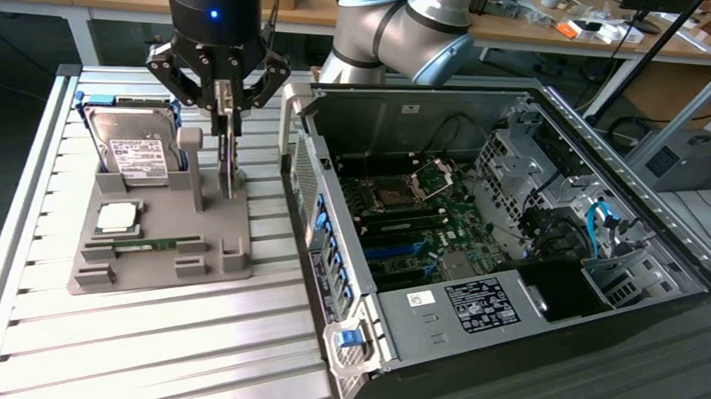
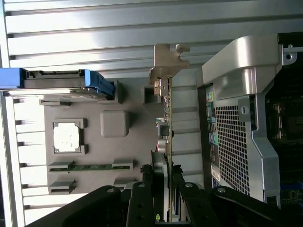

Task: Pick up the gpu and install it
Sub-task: 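Pick up the gpu and move the gpu toward the slot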

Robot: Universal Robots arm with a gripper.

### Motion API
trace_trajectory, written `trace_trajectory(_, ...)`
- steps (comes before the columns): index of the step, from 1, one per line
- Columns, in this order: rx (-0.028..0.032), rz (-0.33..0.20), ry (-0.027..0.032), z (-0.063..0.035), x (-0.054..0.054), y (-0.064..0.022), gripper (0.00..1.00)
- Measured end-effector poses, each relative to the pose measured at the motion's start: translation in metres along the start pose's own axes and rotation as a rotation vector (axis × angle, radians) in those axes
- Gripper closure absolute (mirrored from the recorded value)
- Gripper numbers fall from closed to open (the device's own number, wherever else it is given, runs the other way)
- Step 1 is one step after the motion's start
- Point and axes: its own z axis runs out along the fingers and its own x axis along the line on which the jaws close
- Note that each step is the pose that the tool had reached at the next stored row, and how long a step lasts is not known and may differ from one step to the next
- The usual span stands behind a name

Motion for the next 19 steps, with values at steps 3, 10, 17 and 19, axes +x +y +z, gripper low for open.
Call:
trace_trajectory(3, 0.0001, 0.0, 0.0, -0.0006, 0.0, 0.0, 0.73)
trace_trajectory(10, -0.0001, 0.0, -0.0001, -0.0022, -0.0001, 0.0001, 0.73)
trace_trajectory(17, -0.0001, 0.0, 0.0, -0.0034, -0.0001, 0.0002, 0.73)
trace_trajectory(19, 0.0, 0.0, 0.0, -0.0039, -0.0001, 0.0002, 0.73)
